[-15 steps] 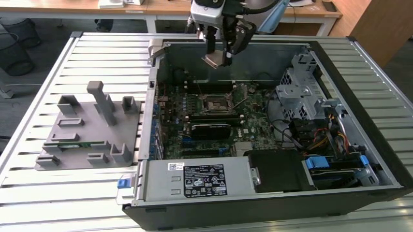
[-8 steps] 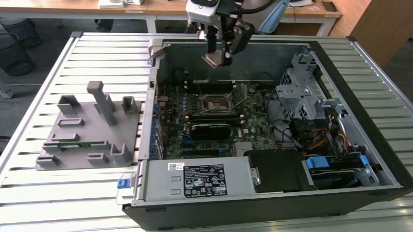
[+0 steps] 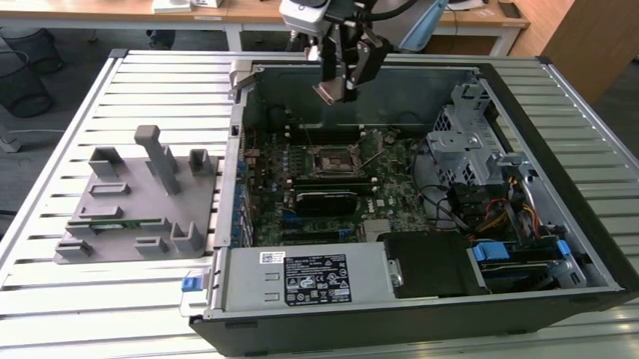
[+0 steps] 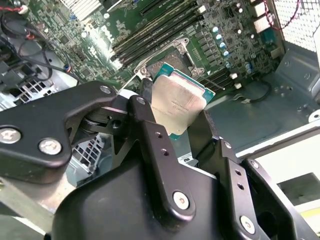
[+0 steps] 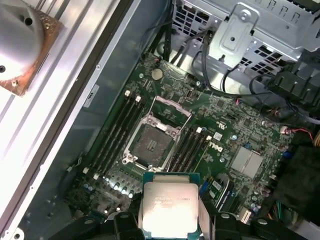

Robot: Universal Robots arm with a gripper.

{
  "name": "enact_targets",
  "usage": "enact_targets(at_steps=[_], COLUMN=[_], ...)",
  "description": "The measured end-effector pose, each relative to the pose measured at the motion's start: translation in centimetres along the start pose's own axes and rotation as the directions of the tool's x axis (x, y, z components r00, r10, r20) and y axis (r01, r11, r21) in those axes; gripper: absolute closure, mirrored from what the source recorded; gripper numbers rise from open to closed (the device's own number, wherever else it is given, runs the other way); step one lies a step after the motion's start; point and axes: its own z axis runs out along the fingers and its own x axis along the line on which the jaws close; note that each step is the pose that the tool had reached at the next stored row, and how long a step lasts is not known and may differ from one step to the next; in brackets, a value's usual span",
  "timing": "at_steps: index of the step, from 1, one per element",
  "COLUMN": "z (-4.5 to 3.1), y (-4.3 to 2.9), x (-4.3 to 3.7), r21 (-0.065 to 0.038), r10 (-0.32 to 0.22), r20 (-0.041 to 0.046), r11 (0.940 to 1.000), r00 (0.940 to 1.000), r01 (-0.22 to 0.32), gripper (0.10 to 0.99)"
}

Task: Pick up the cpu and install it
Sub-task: 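Place the cpu into insertion slot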

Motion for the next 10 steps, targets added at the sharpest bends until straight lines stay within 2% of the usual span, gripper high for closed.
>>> enact_targets(at_steps=[5,10], z=[0.02,0.04], y=[0.04,0.08], x=[0.08,0.15], r21=[0.0,0.0], r10=[0.06,0.124], r20=[0.0023,0.0047], r11=[0.9982,0.9922], r00=[0.9982,0.9922], r01=[-0.06,-0.124], gripper=[0.557,0.557])
